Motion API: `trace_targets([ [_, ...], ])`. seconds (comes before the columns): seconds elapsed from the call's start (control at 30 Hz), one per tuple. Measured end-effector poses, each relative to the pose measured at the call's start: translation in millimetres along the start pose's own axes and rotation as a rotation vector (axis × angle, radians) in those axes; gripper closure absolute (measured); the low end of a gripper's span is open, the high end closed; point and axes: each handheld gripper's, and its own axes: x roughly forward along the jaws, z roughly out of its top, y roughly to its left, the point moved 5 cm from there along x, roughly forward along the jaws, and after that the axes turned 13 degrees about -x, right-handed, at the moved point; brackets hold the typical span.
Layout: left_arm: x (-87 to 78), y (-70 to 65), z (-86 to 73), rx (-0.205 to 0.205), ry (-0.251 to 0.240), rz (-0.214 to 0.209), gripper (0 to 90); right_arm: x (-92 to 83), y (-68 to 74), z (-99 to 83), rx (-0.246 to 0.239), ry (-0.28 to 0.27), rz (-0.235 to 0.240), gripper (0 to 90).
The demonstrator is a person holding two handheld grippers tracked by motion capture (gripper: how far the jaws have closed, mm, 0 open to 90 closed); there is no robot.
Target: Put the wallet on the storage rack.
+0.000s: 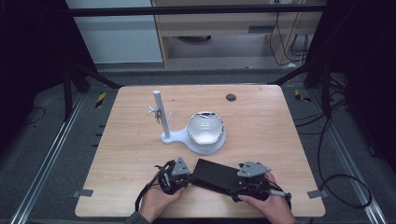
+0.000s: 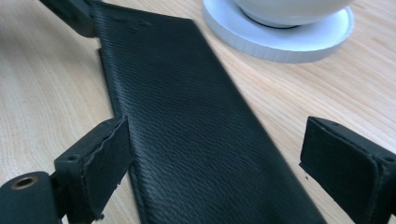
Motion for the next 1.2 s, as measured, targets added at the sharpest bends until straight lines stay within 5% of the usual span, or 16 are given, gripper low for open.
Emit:
trace_targets([
  [0.43,5.7,4.2,11.8,-0.032,-0.058,-0.021,83.3,12.3,9.8,5.9,-0.037,0.039,0.015,8.5],
  [1.2,8.3,10.3,32.0,-0.043,-0.094,-0.041,83.8,21.4,0.1,-1.0,-0.051,0.124,-0.049,19.6],
])
